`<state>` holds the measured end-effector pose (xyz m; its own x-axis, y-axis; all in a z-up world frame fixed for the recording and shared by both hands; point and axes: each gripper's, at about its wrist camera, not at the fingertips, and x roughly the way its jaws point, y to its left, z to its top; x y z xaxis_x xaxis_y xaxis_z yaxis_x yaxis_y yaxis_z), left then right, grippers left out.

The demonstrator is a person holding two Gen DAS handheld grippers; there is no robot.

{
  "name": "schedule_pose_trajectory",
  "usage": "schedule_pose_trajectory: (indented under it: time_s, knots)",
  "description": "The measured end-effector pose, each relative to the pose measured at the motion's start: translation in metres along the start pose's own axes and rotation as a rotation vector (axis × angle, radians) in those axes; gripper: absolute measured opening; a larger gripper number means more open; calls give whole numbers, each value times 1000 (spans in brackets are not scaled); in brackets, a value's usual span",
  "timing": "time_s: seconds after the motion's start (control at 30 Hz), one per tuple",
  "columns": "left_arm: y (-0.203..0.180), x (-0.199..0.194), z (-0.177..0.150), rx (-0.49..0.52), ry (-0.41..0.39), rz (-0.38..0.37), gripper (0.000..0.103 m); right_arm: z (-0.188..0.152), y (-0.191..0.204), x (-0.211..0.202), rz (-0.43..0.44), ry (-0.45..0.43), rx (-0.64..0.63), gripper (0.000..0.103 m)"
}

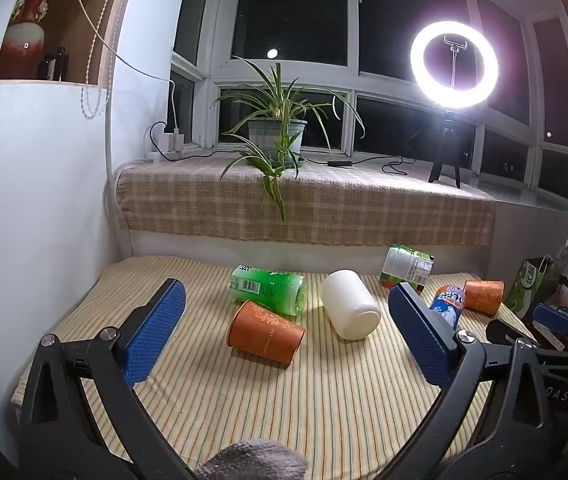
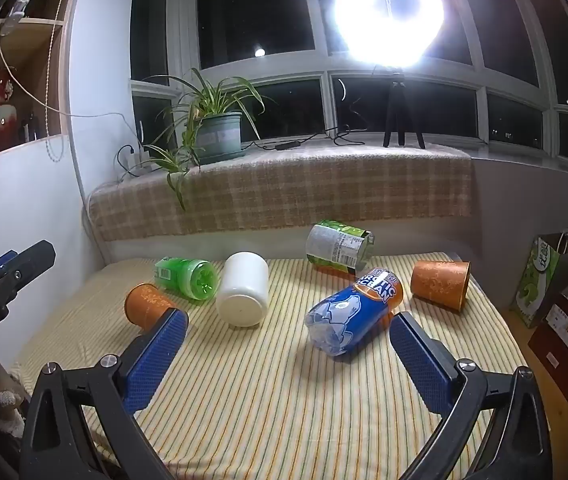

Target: Flip cup upright

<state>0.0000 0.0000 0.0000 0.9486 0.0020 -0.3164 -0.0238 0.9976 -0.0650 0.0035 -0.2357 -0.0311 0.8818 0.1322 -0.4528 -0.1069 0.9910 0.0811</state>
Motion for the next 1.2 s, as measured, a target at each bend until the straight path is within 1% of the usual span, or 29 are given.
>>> schedule_pose_trajectory:
  time_s: [0.27, 0.77, 0.83, 1.17, 1.2]
  knots:
    - [-1, 1, -1, -16, 3, 1, 103, -2, 2, 0, 1, -4, -12, 103]
    - [0, 1, 0, -10, 8, -3, 103, 3, 3, -2, 9, -11, -11, 103]
    - [8, 1, -3, -10, 7, -3, 103, 3, 3, -2, 9, -10, -10, 103]
    - [7, 1, -2, -8, 10, -3, 103, 3, 3, -3, 10, -11, -9, 103]
    - [8, 1, -6, -7, 10, -3, 103, 3, 3, -3, 11, -11, -9, 103]
